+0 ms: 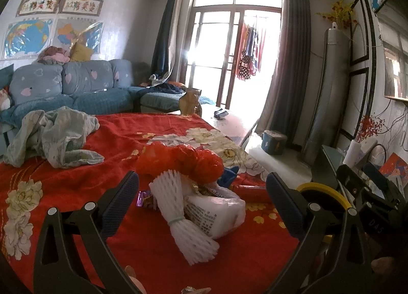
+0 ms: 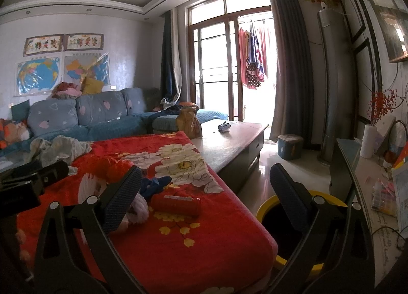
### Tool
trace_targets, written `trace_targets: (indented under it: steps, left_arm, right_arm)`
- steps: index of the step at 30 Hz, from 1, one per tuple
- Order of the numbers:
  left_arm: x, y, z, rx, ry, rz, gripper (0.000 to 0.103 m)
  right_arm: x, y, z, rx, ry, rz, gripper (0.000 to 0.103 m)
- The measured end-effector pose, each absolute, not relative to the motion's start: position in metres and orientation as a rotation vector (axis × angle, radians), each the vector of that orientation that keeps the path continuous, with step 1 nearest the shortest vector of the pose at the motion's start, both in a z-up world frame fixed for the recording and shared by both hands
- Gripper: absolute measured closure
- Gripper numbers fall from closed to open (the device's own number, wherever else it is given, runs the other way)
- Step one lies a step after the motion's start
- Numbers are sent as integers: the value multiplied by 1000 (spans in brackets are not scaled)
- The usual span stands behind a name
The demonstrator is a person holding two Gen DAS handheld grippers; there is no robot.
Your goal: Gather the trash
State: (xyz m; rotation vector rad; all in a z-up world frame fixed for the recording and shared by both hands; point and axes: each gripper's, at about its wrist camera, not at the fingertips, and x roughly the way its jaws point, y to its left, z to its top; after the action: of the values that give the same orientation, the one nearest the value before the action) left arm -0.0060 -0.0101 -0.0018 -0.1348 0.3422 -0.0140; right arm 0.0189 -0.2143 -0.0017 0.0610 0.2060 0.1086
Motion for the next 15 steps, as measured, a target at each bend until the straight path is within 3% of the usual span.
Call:
trace_targets:
  steps: [15]
  left_arm:
    - [9,7,-11,-173,386,-3,6]
  right_arm:
    - [23,-204,-8,48,238,189,11]
